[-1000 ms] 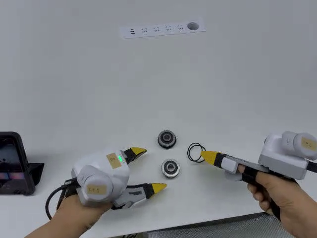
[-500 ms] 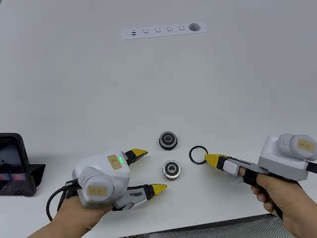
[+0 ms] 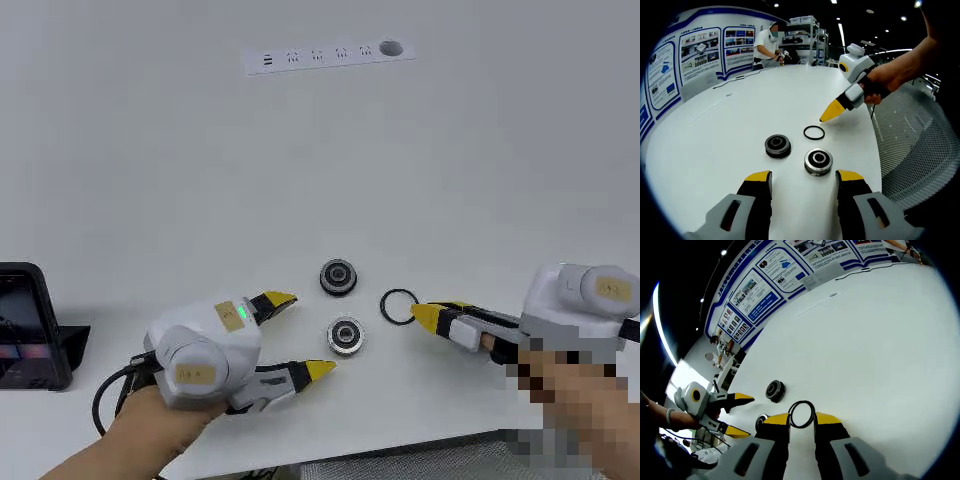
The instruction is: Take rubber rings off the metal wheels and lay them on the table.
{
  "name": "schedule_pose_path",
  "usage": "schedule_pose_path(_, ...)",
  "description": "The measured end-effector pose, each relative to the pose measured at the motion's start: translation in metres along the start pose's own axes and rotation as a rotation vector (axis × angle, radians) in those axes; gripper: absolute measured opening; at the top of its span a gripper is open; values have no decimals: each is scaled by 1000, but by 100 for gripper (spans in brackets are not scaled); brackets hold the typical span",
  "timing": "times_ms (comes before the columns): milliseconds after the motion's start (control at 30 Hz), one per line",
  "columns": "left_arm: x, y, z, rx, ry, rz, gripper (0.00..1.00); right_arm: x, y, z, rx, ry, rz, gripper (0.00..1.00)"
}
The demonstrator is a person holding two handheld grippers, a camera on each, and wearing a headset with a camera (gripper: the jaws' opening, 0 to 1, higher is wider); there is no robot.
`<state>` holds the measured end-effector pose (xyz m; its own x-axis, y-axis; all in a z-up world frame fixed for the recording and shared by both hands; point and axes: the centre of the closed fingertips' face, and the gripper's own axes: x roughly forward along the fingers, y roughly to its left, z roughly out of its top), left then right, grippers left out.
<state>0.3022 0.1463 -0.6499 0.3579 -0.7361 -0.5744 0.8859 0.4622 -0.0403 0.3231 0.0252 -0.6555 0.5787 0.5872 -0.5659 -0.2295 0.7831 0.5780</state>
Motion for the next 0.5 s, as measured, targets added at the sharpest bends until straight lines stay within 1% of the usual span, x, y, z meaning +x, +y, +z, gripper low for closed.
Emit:
schedule_pose_path(167,2,12,9,-10,-19,26,51,3,9,9,-28,-29,28,24)
schedule_pose_path(300,5,22,18,-28,-36,47,49,7,15,12,-63,-33,43,25)
schedule_pose_path(367,7,25,22,-33,-44,52,47,9,17,12,-68,-27,48,25)
schedule_pose_path(500,11,29,29,-29,-55,55,43,12,19,12,-79,-24,57,25)
